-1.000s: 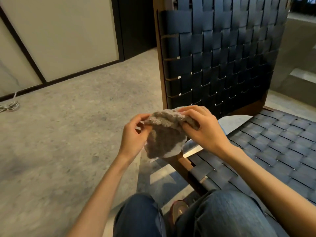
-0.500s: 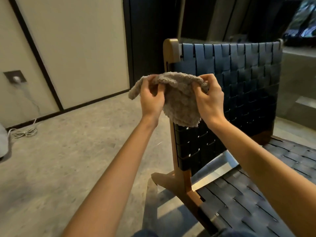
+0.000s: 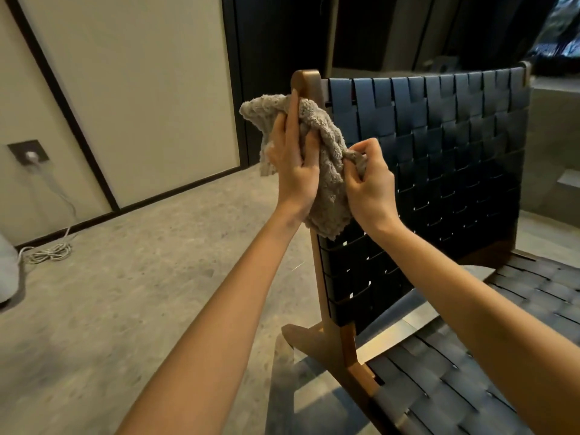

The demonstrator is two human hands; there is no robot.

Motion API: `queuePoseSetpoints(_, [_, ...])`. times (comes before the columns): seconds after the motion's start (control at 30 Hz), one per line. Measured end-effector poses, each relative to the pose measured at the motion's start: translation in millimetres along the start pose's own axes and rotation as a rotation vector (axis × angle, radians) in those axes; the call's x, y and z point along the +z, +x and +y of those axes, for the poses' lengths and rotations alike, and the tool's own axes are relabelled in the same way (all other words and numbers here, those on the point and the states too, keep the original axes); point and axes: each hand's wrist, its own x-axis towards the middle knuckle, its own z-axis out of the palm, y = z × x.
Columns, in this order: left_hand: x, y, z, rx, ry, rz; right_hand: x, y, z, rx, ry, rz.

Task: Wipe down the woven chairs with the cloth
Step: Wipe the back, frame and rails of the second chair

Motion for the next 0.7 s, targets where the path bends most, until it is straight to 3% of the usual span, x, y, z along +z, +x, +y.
queuePoseSetpoints(0.17, [3,-48,-17,-0.084,-0.044,-0.038,-10,-32,23,-0.023,-0.029,-0.072])
queuePoseSetpoints(0.33, [6,-111,-36,-0.227,-0.042,-0.099,-29,-71,59,-0.061,-0.208,-0.157])
queuePoseSetpoints(0.47, [10,-163,-51,-0.334,0.051,-0.118,-43,-101,88,0.044,-0.354,-0.209])
queuePoseSetpoints(0.7, [15,-236,-72,-0.447,0.155,-0.143,-54,-147,124,0.200,-0.359,-0.344])
